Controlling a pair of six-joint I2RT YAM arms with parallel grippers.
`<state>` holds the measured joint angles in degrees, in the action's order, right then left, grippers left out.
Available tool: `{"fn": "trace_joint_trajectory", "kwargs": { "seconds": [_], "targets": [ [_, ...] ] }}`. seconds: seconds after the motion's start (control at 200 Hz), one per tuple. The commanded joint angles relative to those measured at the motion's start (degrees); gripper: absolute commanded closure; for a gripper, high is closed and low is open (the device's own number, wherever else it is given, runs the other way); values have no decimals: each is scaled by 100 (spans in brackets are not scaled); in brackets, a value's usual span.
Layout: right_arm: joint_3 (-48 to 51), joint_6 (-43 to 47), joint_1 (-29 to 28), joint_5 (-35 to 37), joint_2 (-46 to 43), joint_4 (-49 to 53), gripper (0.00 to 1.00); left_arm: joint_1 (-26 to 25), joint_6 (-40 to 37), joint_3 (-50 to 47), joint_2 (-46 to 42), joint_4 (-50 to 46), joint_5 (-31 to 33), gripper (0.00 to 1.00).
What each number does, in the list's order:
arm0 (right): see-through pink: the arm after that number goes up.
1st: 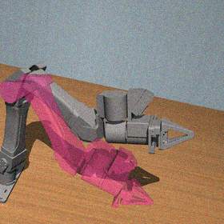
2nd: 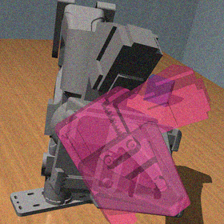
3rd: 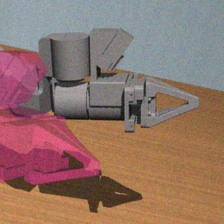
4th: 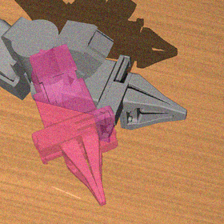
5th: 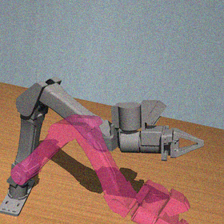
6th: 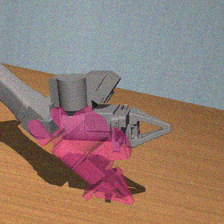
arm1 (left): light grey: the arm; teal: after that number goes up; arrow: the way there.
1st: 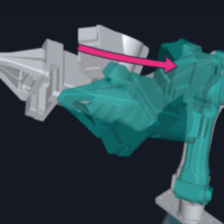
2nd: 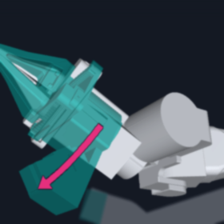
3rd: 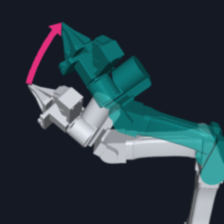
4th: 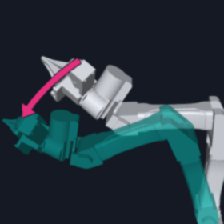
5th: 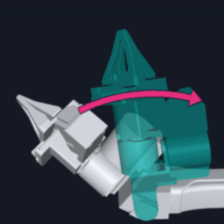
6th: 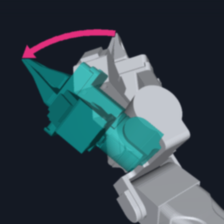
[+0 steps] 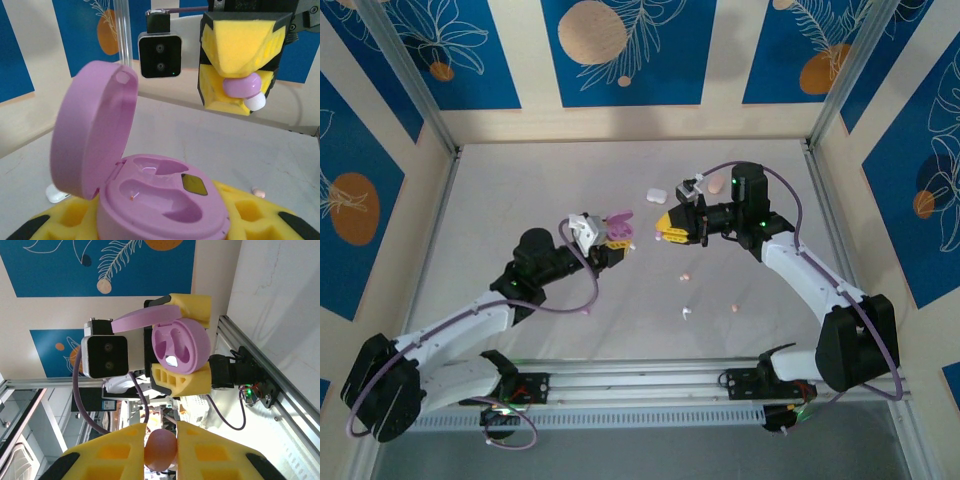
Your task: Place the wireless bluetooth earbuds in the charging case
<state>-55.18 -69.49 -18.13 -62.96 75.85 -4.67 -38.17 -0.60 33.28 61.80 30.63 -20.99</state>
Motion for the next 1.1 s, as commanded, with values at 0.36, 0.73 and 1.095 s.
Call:
{"fn": "trace_joint_trajectory", "kwargs": {
  "seconds": [0.36,0.73,1.095],
  "targets": [
    [-159,437,-401,974,-454,539,80,-256,87,36,332,668,-124,66],
    [-353,1359,-989,2333,-856,1144,80,-489,192,27,297,844,-106,66],
    [-435,1440,-1205,2661,-888,1044,81,-595,227,128,344,843,-109,66]
  ]
}}
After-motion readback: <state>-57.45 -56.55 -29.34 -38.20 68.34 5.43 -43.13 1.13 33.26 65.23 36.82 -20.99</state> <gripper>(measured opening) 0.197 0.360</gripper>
